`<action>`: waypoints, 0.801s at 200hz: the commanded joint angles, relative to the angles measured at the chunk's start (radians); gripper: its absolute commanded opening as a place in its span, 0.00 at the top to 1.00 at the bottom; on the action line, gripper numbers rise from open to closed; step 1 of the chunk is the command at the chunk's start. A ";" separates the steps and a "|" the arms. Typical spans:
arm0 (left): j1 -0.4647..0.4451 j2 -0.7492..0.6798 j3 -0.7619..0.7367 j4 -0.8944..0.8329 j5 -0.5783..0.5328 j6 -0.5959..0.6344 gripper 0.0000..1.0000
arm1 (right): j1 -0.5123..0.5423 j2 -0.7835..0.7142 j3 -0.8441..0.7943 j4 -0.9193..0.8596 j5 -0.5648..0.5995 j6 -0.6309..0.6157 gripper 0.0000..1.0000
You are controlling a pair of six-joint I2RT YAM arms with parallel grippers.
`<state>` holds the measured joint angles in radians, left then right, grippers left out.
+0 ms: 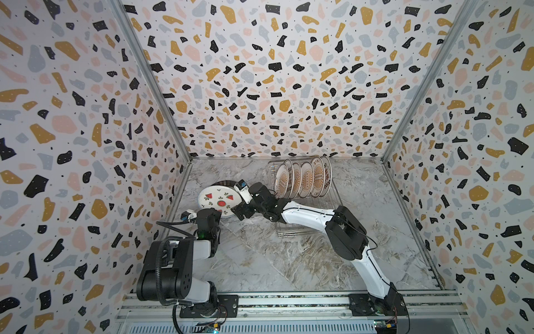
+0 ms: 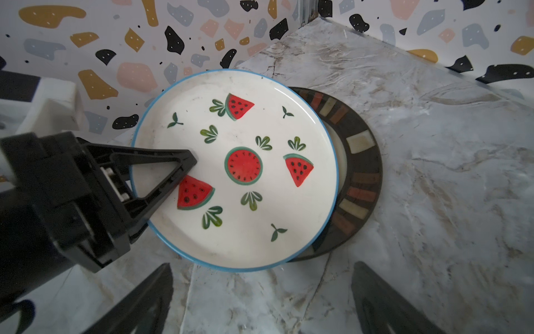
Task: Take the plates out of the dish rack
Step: 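Press the watermelon plate flat onto the dark-rimmed plate with the right gripper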
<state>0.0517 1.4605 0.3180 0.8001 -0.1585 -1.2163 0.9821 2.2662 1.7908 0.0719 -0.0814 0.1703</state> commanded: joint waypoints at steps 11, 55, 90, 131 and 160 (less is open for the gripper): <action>0.005 0.016 0.056 0.108 0.006 0.041 0.87 | 0.003 -0.018 0.041 -0.012 0.031 -0.004 0.03; 0.005 0.068 0.057 0.115 0.018 0.034 0.72 | 0.003 -0.029 0.024 -0.020 0.066 0.006 0.03; 0.005 0.076 0.058 0.102 -0.001 0.052 0.62 | 0.003 -0.049 0.003 -0.029 0.095 0.011 0.04; 0.005 0.061 0.066 0.070 -0.038 0.083 0.49 | 0.003 -0.092 -0.057 0.009 0.097 0.029 0.04; 0.004 0.059 0.096 0.013 -0.051 0.123 0.37 | 0.003 -0.124 -0.090 0.022 0.100 0.032 0.04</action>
<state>0.0532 1.5398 0.3641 0.8074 -0.1753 -1.1526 0.9821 2.2543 1.7218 0.0677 0.0010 0.1864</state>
